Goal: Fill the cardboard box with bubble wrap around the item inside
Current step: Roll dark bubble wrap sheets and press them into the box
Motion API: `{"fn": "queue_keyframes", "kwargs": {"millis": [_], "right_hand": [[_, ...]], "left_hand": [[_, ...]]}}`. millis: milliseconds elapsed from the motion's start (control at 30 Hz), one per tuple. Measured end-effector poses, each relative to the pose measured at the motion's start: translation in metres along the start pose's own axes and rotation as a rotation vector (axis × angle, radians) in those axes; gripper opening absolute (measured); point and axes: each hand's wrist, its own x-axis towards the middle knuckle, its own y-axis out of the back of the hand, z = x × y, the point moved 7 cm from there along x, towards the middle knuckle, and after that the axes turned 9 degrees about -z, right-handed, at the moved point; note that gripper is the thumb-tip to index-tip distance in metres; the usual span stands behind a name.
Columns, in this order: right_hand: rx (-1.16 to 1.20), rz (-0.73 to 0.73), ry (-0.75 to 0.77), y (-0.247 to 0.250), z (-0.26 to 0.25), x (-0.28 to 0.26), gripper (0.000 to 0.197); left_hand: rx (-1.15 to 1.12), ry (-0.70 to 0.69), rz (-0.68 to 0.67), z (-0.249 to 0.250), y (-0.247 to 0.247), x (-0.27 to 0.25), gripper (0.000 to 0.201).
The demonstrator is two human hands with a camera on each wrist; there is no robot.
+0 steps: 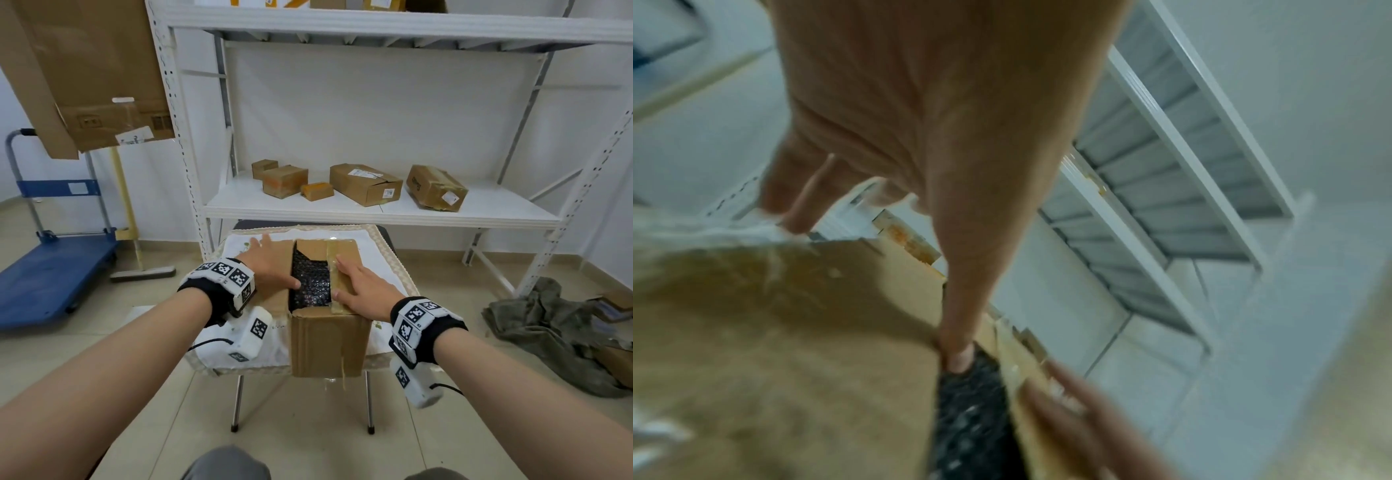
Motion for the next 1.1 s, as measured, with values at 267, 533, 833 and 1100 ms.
{"fn": "queue_keyframes", "kwargs": {"millis": [267, 533, 833, 1100], "right_hand": [[0.026, 0.031, 0.008, 0.000, -0.003, -0.003, 0.076], [0.078, 0.037, -0.019, -0.005, 0.005, 0.001, 0.073], [0.304, 0.147, -0.013, -0.009, 0.007, -0.005, 0.072], [0.663, 0.142, -0.095, -0.012, 0.010, -0.009, 0.083]], "left_hand": [[-0.595, -0.191, 0.129, 0.003, 0.028, -0.016, 0.080], [-0.240, -0.360, -0.033, 0.035, -0.016, -0.010, 0.076], [-0.529, -0.201, 0.081, 0.005, -0.034, 0.009, 0.106], [-0.773, -0.103, 0.012, 0.000, -0.050, 0.008, 0.060]]}}
